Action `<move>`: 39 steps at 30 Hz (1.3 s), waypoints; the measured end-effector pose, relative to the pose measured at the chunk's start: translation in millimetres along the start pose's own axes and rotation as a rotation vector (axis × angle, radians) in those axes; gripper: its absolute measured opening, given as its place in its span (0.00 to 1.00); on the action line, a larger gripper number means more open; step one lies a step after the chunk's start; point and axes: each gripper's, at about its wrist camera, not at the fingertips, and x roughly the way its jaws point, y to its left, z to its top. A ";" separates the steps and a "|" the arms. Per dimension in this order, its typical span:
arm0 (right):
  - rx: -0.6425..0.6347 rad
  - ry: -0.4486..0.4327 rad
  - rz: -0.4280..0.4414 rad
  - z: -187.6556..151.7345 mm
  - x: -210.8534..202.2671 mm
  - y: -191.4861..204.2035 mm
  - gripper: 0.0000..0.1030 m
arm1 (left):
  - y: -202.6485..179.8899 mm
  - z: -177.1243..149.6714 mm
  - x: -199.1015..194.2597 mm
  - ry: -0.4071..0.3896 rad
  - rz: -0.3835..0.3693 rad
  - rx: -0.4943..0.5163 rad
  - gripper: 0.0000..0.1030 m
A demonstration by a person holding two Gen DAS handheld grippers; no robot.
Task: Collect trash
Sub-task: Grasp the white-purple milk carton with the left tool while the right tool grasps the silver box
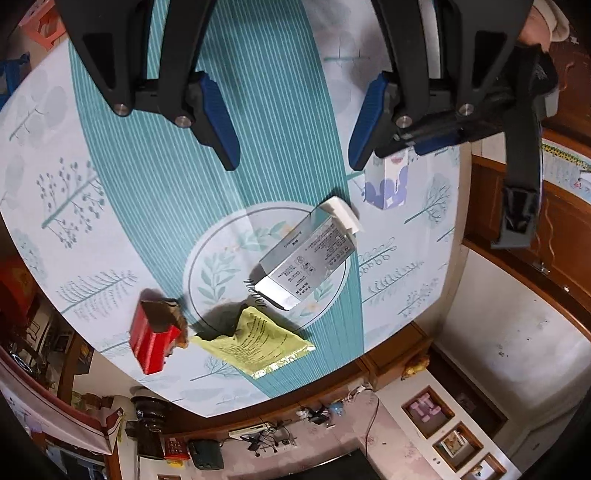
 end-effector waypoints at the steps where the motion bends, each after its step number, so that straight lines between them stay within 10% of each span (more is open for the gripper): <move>1: 0.004 0.002 -0.005 2.8 3.7 1.4 0.60 | 0.1 1.3 4.7 0.012 0.001 0.009 0.33; 18: 0.172 0.043 -0.048 69.0 79.3 24.2 0.90 | 62.7 54.3 -9.4 -0.099 -0.009 -0.071 0.32; 39: 0.125 0.129 -0.292 86.8 135.2 38.9 0.79 | 85.6 59.2 -15.7 -0.115 -0.021 -0.109 0.32</move>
